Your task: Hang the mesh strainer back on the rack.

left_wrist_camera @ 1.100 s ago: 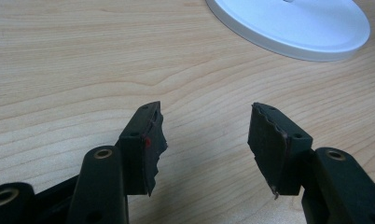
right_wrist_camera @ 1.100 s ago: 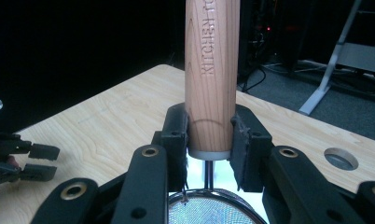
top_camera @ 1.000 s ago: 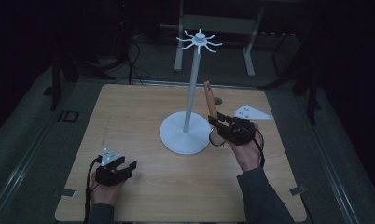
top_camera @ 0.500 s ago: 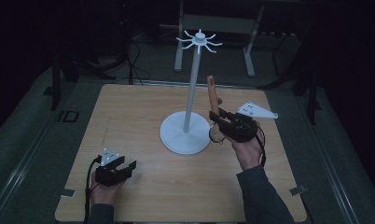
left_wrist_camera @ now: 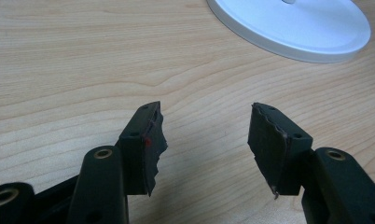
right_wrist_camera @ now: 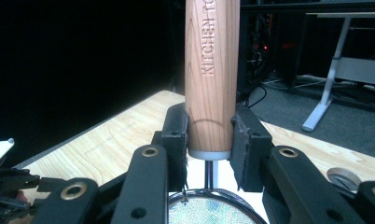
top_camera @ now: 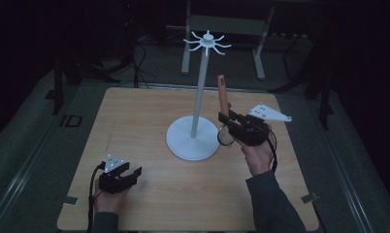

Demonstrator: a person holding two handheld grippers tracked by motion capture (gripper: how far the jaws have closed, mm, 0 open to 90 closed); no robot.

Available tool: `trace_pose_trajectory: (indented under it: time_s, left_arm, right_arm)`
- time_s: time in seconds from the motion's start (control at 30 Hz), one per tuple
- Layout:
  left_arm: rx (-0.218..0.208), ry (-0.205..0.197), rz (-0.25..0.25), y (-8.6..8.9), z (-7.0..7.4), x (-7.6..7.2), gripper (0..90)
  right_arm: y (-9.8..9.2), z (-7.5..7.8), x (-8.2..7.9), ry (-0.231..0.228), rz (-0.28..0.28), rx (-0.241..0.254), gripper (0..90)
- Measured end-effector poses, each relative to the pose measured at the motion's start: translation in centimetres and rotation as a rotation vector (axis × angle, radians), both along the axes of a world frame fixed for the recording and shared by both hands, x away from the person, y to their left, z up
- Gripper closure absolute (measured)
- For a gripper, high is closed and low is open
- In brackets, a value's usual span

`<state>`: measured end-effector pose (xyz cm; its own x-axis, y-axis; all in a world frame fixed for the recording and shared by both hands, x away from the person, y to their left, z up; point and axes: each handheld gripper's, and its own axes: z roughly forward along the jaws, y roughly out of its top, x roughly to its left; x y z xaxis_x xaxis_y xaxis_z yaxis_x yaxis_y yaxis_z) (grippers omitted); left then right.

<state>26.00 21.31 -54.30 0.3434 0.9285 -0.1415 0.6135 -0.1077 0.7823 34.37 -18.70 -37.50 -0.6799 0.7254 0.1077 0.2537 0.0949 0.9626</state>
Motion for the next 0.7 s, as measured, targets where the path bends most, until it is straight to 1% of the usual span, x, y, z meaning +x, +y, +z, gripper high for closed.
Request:
trace_pose_trajectory:
  time_s: [0.13,0.57,0.7]
  left_arm:
    - [-0.001,0.0,0.001,0.0,0.0,0.0,44.8]
    - [-0.001,0.0,0.001,0.01,0.0,0.01,44.8]
    - [0.0,0.0,0.0,0.01,0.0,0.01,44.8]
  right_arm:
    - [0.01,0.34,0.07,-0.007,-0.003,0.006,69.5]
    - [-0.01,0.66,0.23,-0.013,-0.014,0.018,69.5]
    - [-0.03,0.79,0.34,-0.013,-0.016,0.03,69.5]
